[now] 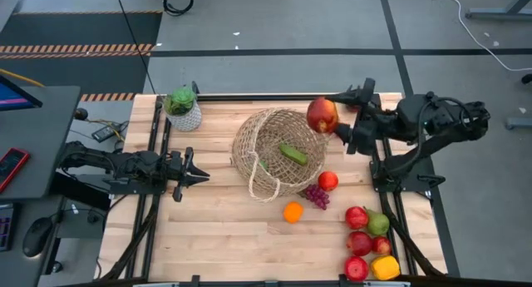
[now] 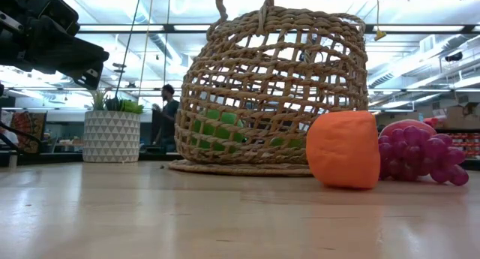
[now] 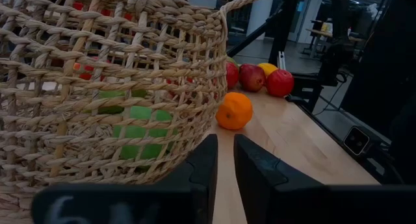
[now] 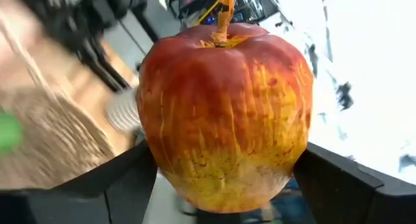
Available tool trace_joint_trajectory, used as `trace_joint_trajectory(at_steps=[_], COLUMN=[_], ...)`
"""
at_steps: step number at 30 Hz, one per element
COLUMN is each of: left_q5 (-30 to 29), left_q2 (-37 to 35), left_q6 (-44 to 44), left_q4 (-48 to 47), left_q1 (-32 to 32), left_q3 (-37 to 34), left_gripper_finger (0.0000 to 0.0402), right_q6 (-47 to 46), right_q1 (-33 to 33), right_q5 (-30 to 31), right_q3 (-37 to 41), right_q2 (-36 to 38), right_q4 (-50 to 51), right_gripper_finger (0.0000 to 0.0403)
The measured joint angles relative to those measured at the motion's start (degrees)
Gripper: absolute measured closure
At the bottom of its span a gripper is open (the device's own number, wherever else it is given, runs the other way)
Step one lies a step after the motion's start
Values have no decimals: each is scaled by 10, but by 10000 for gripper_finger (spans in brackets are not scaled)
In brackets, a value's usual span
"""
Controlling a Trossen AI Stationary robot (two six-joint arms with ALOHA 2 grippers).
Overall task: Build produce basket
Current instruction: Put the red apple into the woven basket
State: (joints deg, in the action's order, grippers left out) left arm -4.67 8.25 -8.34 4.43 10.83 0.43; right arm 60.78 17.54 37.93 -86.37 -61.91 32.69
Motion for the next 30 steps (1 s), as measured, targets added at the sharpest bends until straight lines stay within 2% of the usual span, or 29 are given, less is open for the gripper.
trace_joint_trajectory(at_steps=[7, 11, 23, 28, 30], left_q5=[0, 0, 0, 0, 0], left_q2=[0, 0, 0, 0, 0], left_q6=[0, 0, 0, 0, 0], left_q4=[0, 0, 0, 0, 0], left_q1=[0, 0, 0, 0, 0], left_q3=[0, 0, 0, 0, 0], left_gripper_finger=[338, 342, 339, 345, 346], right_q6=[218, 293, 288, 269, 234], right_q1=[-9, -9, -25, -33, -35], right_q5=[1, 0, 0, 0, 0], right_q3=[0, 0, 0, 0, 0], right_q2=[0, 0, 0, -2, -2], right_q4=[0, 0, 0, 0, 0], right_gripper_finger=[66, 66, 66, 66, 66])
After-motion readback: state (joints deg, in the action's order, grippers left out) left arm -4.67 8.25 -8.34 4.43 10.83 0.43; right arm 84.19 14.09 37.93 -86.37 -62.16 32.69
